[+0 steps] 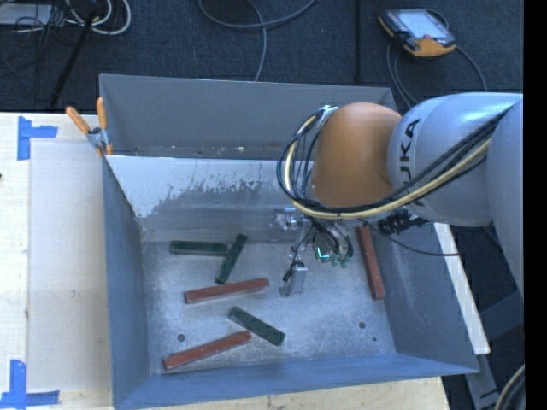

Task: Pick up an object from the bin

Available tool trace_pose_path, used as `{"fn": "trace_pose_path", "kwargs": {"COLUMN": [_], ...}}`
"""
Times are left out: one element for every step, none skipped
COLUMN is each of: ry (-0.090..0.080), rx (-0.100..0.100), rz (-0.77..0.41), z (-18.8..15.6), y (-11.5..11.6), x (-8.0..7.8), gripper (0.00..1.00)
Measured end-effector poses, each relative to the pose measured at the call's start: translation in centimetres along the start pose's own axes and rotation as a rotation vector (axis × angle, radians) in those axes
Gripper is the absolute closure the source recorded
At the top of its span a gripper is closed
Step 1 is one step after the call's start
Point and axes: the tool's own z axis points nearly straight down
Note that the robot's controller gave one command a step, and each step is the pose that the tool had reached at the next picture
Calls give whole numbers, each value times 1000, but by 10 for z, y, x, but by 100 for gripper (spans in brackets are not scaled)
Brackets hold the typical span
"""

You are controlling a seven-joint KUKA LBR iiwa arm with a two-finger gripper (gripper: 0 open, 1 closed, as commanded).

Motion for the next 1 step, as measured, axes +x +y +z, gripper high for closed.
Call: {"fn": "trace_pose_path", "kwargs": {"ry": [-7], "rx": [0], "rz": [1], "z": [-4], "y": [0], "x": [-2], "gripper": [0]}}
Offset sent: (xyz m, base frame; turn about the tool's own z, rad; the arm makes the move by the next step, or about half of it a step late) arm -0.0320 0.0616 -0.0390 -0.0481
